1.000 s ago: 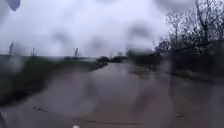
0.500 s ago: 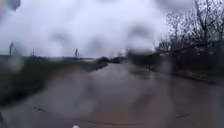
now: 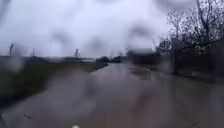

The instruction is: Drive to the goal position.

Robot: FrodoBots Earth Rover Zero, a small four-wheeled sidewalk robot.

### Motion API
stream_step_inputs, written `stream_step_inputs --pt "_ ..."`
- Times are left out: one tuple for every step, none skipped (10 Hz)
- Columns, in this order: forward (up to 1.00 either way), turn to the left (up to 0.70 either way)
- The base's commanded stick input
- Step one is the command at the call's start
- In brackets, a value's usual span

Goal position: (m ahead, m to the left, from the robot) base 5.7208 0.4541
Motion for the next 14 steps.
stream_step_inputs --pt "0.70 0.00" --pt "0.70 0.00" --pt "0.70 0.00" --pt "0.70 0.00" --pt "0.70 0.00" --pt "0.70 0.00" --pt "0.70 0.00" --pt "0.70 0.00" --pt "0.70 0.00" --pt "0.70 0.00" --pt "0.70 0.00" --pt "0.70 0.00" --pt "0.70 -0.10" --pt "0.70 -0.23"
